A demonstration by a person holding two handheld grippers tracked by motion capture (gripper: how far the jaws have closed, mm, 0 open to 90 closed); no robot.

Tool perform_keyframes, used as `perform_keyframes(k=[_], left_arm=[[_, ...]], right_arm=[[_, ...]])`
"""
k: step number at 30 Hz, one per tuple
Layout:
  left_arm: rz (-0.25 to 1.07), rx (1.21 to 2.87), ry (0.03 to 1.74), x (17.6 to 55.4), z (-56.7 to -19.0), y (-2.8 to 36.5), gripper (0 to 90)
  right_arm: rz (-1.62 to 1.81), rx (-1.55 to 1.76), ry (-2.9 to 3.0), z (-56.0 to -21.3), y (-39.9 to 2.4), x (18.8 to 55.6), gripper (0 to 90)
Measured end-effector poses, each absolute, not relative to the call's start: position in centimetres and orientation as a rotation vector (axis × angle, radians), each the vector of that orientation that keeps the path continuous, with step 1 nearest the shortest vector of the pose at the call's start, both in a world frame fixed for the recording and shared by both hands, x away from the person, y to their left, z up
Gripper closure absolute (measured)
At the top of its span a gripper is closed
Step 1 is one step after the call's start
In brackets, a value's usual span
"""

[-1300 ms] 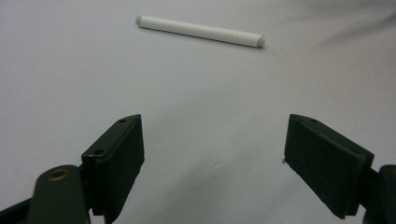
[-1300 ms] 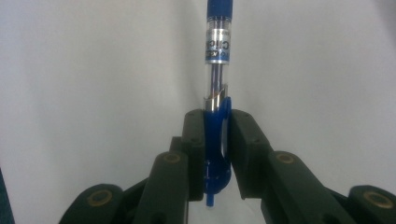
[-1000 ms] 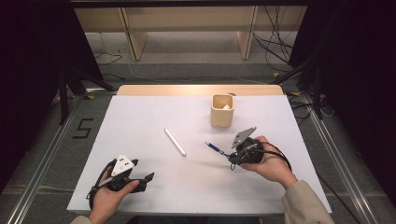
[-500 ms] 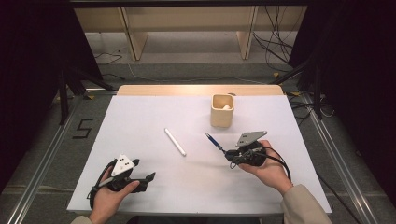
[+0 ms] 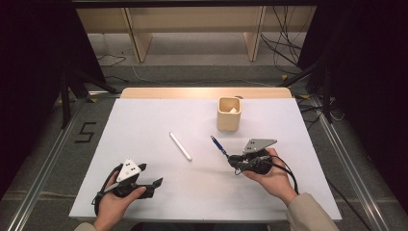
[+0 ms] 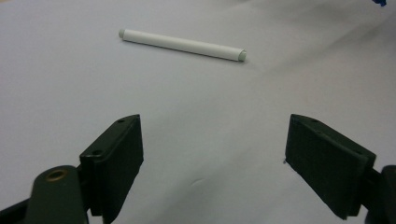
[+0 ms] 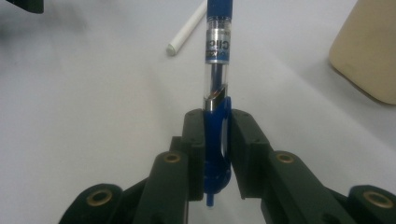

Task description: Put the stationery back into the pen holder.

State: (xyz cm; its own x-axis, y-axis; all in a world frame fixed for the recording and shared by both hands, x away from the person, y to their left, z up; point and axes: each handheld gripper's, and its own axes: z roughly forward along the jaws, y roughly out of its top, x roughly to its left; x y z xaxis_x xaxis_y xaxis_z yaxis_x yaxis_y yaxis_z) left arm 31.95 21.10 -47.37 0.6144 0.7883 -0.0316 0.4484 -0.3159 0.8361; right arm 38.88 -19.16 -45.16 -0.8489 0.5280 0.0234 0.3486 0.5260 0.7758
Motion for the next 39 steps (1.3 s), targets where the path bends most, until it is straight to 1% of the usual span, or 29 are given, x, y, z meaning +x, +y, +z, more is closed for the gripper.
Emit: perform_keyframes(k=[4,8,13,17,19,22,27,39], left_arm=[[0.445,1.917,0.98,32.1,-47.1,20.6,18.4],[0.44,1.894,0.957,32.4,-46.4,19.7,17.4],[0.441,1.879,0.878,33.0,-45.2,17.5,17.1],[0.406,1.86,0.832,33.6,-44.6,15.6,18.2],[0.386,1.841,0.821,34.0,-44.4,14.7,20.0],[0.388,1.813,0.809,34.4,-44.1,13.5,25.1],[0.323,1.765,0.82,35.1,-44.0,12.1,29.2],[0.268,1.72,0.833,36.4,-44.1,10.4,42.2]], right_arm=[[1.266,0.745,2.533,-45.3,-18.9,38.8,76.9],[1.291,0.744,2.523,-45.4,-18.6,38.6,76.9],[1.313,0.743,2.514,-45.3,-18.1,38.4,76.9],[1.335,0.743,2.506,-45.5,-17.7,38.2,76.9],[1.338,0.733,2.504,-45.6,-17.3,38.0,76.9],[1.35,0.718,2.497,-45.7,-16.8,37.8,76.9],[1.357,0.706,2.514,-45.9,-16.1,37.8,76.9],[1.367,0.687,2.529,-46.0,-15.2,37.5,76.9]])
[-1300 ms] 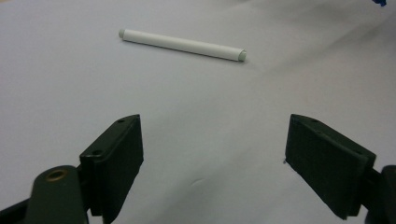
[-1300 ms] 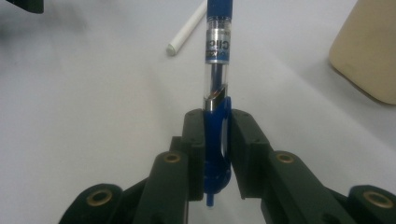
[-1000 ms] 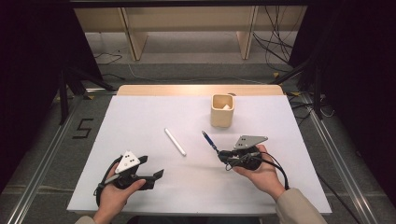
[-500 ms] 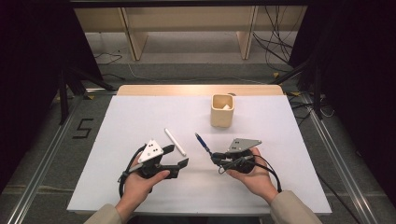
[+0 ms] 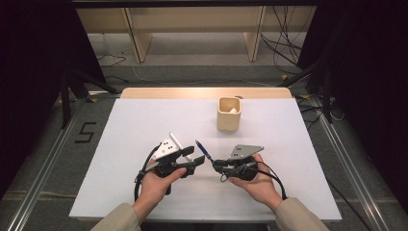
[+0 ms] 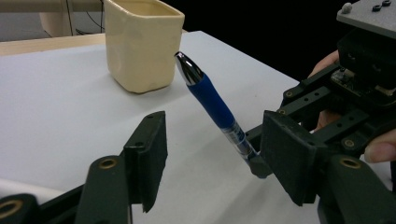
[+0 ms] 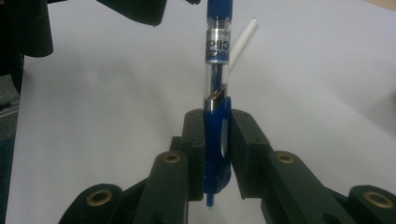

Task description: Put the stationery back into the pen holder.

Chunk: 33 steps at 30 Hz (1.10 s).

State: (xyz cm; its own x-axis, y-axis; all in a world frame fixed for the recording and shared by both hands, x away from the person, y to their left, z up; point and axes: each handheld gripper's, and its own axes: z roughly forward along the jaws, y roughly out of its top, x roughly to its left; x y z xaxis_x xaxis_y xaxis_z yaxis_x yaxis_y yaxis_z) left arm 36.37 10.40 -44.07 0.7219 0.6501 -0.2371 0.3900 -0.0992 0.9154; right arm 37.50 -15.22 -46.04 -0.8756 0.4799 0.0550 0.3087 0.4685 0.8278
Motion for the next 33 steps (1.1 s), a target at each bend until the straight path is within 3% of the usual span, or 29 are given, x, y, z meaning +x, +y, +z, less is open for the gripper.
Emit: perform_keyframes(k=[13,19,24,33], left_arm=[[0.208,1.666,0.852,37.1,-44.3,10.0,52.0],[0.165,1.623,0.851,37.2,-44.2,9.9,61.3],[0.14,1.578,0.844,37.0,-44.0,9.9,74.1],[0.168,1.574,0.792,36.3,-43.4,9.6,79.7]], right_arm=[[1.376,0.671,2.527,-46.1,-14.8,37.3,76.9],[1.375,0.662,2.533,-46.1,-14.6,37.3,76.9],[1.384,0.651,2.532,-46.1,-14.5,37.2,76.8],[1.41,0.642,2.51,-46.1,-14.1,37.0,72.4]])
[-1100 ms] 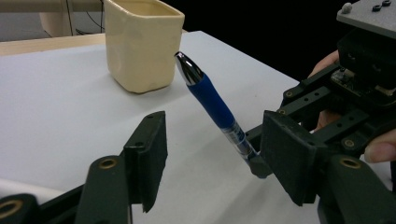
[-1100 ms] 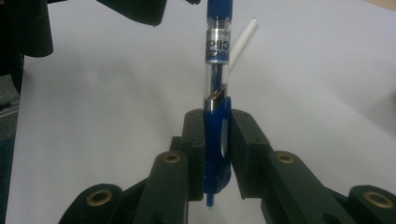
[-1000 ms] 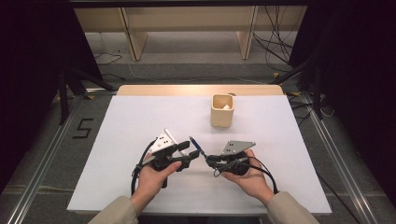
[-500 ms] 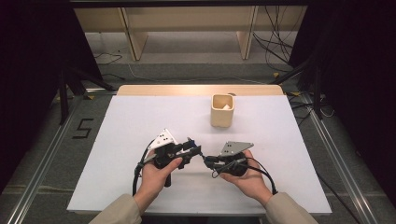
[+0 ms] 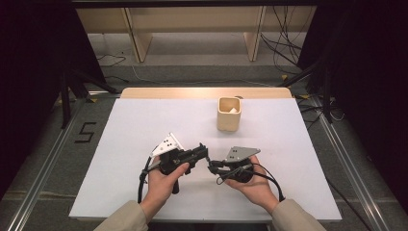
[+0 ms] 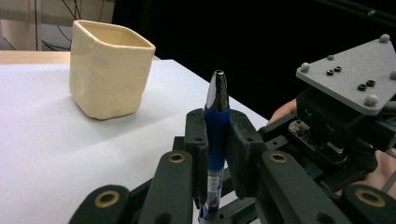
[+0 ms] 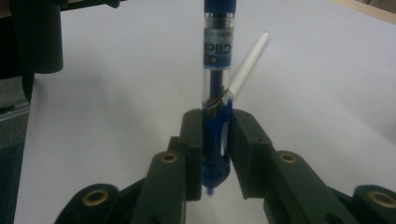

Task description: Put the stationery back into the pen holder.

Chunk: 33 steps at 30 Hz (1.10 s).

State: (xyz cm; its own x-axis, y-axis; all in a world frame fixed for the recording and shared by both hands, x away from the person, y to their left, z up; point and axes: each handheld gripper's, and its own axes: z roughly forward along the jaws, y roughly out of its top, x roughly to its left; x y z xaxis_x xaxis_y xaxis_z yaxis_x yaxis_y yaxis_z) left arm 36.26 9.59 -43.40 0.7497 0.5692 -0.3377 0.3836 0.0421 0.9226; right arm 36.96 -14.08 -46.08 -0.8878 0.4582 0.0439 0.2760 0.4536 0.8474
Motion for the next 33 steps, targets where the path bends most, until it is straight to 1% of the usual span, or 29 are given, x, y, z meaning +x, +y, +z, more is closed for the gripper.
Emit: perform_keyframes(k=[1,4,8,12,17,20,29,33], left_arm=[[0.184,1.591,0.779,36.2,-43.3,9.6,79.7],[0.261,1.613,0.752,36.0,-43.0,9.7,79.8],[0.352,1.654,0.729,35.8,-42.5,9.7,79.8],[0.428,1.715,0.709,35.5,-42.3,9.4,79.7],[0.487,1.772,0.689,35.3,-42.4,8.9,79.7],[0.488,1.782,0.683,35.2,-42.4,8.7,79.7],[0.469,1.776,0.681,35.2,-42.3,8.5,79.7],[0.46,1.77,0.683,35.2,-42.3,8.5,79.7]], right_arm=[[1.412,0.647,2.509,-46.1,-14.0,37.0,69.9],[1.421,0.671,2.488,-46.1,-14.0,36.9,58.6],[1.432,0.711,2.451,-46.0,-14.0,37.0,48.1],[1.431,0.747,2.431,-46.0,-14.0,37.1,45.0],[1.464,0.743,2.394,-45.8,-13.7,36.9,45.0],[1.489,0.745,2.37,-45.7,-13.4,36.9,46.5],[1.526,0.705,2.332,-45.5,-12.2,36.8,59.4],[1.542,0.706,2.299,-45.4,-12.0,36.7,66.7]])
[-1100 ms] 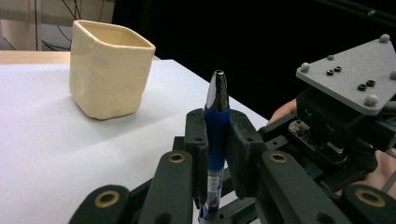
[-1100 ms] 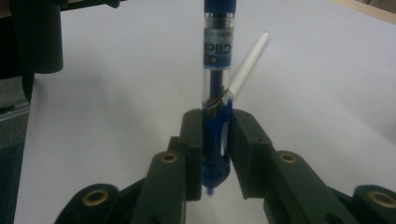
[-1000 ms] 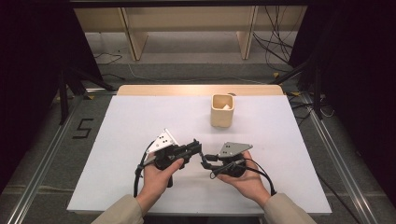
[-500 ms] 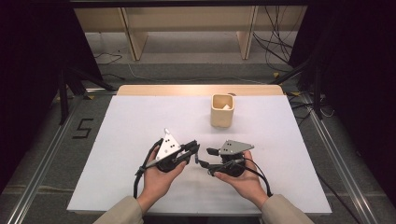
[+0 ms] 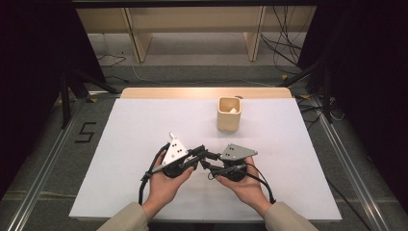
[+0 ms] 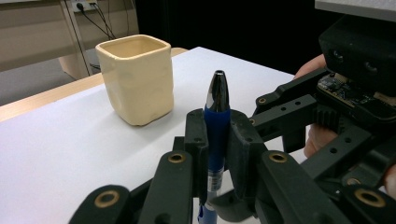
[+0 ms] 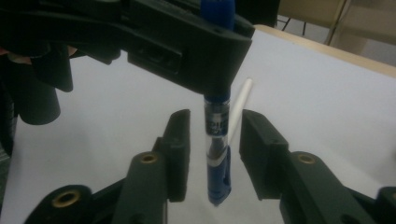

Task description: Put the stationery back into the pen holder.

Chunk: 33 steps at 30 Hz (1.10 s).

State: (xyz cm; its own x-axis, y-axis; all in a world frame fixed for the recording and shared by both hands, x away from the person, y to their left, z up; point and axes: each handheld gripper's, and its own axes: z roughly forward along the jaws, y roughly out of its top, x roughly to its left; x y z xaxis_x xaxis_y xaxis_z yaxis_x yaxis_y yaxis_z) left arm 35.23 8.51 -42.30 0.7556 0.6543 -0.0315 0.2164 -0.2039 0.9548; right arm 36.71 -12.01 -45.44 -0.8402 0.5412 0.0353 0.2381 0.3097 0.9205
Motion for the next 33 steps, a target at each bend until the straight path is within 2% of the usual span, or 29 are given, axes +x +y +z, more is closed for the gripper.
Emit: perform_keyframes(k=[6,13,19,26,30,33], left_arm=[[0.457,1.759,0.683,35.2,-42.2,8.5,79.6],[0.463,1.741,0.678,35.3,-42.4,8.6,77.6],[0.49,1.712,0.675,35.3,-42.4,9.0,64.8],[0.548,1.745,0.704,35.1,-42.6,10.5,38.1],[0.554,1.768,0.737,34.8,-43.1,11.8,26.1],[0.573,1.787,0.742,34.5,-43.6,12.9,20.8]], right_arm=[[1.54,0.688,2.281,-45.4,-12.0,36.7,78.1],[1.537,0.681,2.282,-45.2,-12.0,36.6,79.7],[1.526,0.704,2.269,-45.1,-12.3,36.7,79.7],[1.538,0.763,2.227,-44.8,-13.2,37.2,79.8],[1.546,0.792,2.205,-44.5,-13.8,37.5,79.8],[1.546,0.805,2.192,-44.4,-14.1,37.7,79.7]])
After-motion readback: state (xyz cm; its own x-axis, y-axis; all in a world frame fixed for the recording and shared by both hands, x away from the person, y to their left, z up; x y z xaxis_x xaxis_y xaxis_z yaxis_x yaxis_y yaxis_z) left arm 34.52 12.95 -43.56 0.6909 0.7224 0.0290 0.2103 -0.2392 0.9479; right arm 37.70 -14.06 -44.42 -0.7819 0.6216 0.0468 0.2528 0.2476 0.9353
